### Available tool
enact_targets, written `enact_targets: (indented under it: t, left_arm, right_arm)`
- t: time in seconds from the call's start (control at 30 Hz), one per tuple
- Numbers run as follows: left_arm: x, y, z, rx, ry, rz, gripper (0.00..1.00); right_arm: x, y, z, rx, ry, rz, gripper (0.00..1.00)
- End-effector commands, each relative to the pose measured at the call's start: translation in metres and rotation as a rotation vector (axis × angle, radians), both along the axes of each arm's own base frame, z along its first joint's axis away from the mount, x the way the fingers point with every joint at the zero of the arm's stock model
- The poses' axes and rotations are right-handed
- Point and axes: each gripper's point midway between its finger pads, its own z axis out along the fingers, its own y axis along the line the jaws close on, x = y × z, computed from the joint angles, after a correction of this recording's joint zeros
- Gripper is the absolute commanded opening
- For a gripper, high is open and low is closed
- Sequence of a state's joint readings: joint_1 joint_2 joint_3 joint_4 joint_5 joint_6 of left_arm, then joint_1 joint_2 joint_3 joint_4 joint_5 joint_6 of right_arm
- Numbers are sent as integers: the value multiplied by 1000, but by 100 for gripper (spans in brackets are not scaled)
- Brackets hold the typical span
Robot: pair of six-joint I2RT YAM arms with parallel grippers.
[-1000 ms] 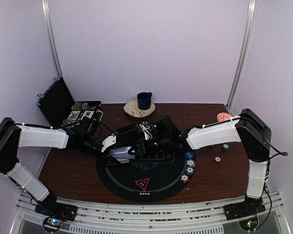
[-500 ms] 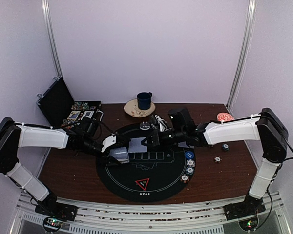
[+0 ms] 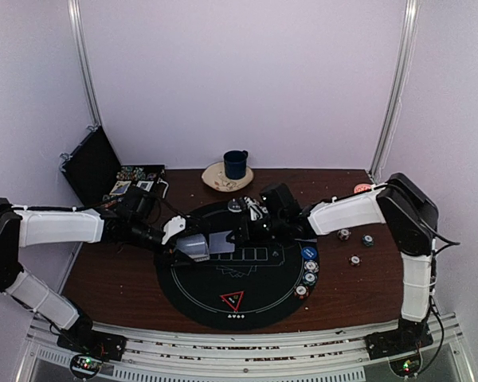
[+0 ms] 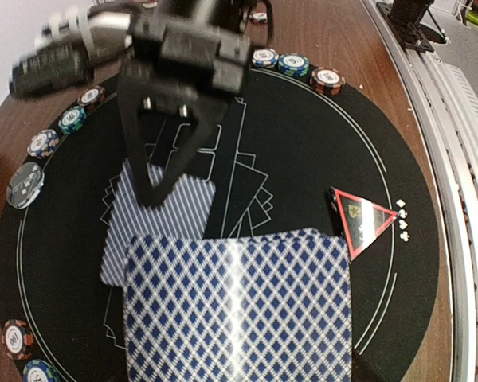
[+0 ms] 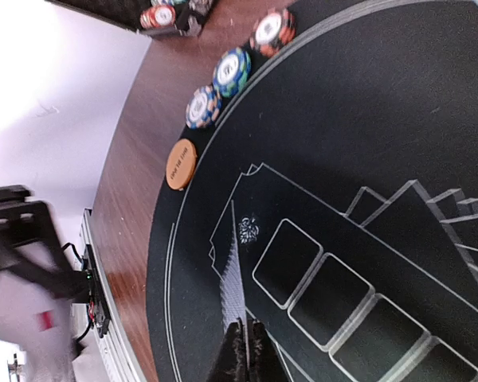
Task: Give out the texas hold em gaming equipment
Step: Distribute the poker card in the big blind area.
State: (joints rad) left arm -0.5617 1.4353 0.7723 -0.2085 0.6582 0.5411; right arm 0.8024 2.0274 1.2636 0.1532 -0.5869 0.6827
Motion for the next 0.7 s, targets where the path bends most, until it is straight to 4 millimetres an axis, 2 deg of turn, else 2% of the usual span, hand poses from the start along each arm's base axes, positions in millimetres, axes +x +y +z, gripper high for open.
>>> enact_targets:
  t: [0.0, 0.13, 0.3, 0.43, 0.67]
  left_arm:
    - [8, -1, 26, -41, -71, 5, 2]
    - [7, 0, 30, -46, -74, 5, 2]
    - [5, 0, 34, -56, -84, 0, 2]
    - [4, 0, 36, -60, -84, -4, 2]
    - [2, 0, 35, -62, -80, -10, 2]
  right_arm:
    - [-12, 44, -4, 72, 43, 84, 0]
    - [-20, 73, -3, 141, 69, 128, 0]
    - [-34, 99, -7, 218, 123, 180, 0]
    - [-47, 116, -7, 268, 148, 220, 0]
    - [-53, 136, -16, 315, 180, 235, 0]
